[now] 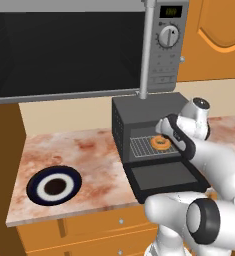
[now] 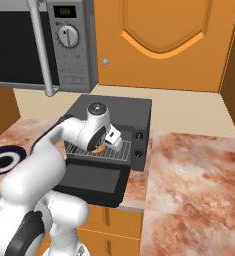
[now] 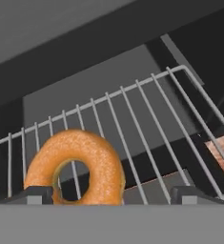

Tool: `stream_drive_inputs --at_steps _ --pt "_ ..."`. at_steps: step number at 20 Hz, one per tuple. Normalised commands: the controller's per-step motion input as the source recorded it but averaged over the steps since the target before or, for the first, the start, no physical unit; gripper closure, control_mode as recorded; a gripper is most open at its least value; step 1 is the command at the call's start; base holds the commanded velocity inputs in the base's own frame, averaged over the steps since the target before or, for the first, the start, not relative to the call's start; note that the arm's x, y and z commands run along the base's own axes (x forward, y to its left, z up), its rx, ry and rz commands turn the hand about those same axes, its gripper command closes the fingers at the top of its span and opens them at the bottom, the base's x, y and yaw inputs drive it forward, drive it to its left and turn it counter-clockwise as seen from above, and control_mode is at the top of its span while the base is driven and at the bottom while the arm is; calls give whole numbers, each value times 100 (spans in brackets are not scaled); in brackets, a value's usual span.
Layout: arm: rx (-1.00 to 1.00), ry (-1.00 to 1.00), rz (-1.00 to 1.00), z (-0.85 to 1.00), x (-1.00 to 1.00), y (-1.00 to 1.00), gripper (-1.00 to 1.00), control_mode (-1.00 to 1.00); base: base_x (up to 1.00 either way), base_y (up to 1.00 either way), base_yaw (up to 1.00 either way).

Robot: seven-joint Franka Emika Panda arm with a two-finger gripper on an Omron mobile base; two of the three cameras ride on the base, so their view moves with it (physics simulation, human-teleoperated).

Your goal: Pick up the bagel from the plate, place it on the toaster oven rack, close the door, and set the timer.

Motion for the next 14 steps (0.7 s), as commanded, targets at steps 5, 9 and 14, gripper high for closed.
stream_drive_inputs --at_steps 5,9,14 --pt "0 1 0 2 -91 -40 -100 -100 0 0 0" --pt "0 10 -4 0 -92 -62 -100 -100 0 0 0" --pt "0 10 -1 -12 -43 -41 -100 -100 0 0 0"
